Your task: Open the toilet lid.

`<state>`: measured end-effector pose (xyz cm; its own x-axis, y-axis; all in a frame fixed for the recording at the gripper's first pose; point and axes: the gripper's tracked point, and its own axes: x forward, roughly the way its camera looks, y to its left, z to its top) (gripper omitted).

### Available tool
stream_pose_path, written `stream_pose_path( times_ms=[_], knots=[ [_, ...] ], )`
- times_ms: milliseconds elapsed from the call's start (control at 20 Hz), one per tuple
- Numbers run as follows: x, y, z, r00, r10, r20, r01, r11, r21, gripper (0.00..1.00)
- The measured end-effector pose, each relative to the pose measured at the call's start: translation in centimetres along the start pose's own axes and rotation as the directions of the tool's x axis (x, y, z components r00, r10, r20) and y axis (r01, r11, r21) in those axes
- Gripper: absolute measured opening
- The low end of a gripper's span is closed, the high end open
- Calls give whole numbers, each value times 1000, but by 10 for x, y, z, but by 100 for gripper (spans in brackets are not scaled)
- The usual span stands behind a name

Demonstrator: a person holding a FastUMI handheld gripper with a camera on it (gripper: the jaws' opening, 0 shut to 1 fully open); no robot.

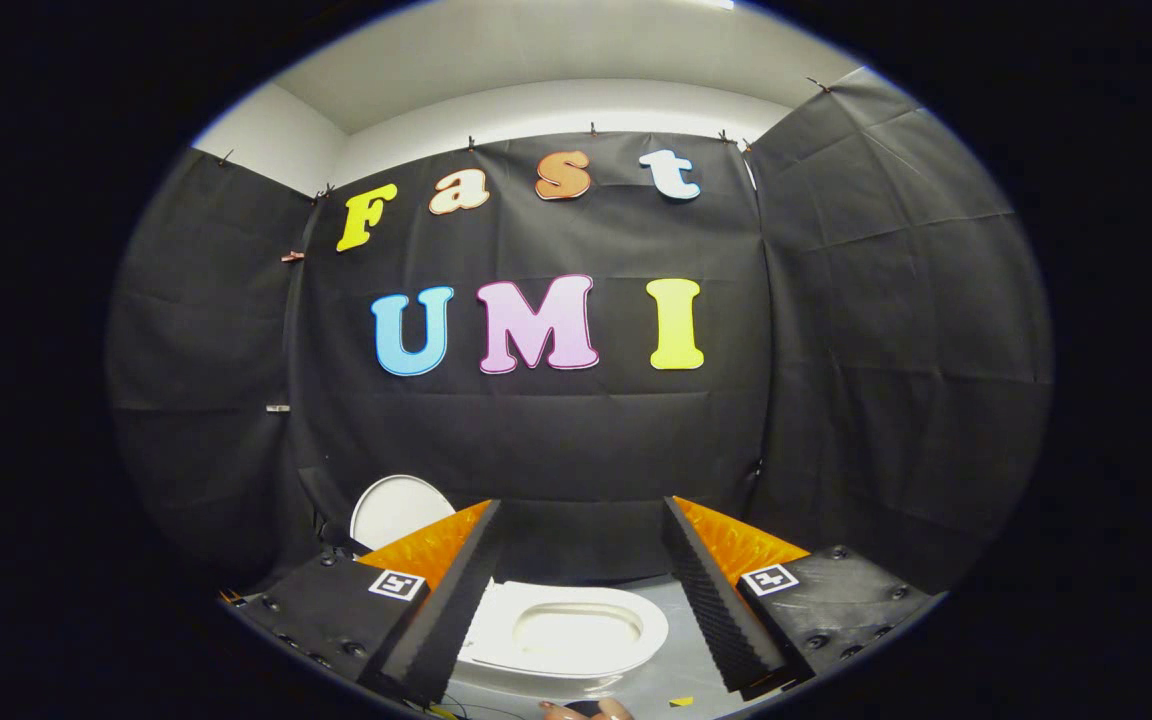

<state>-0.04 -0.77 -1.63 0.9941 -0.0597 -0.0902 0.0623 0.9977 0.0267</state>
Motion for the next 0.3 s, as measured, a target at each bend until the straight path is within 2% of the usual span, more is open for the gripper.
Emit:
stream_pose_path(
  times_ms=[300],
  knots=[
    [-2,4,-1,1000,7,0,-7,1000,-10,99]
  ],
)
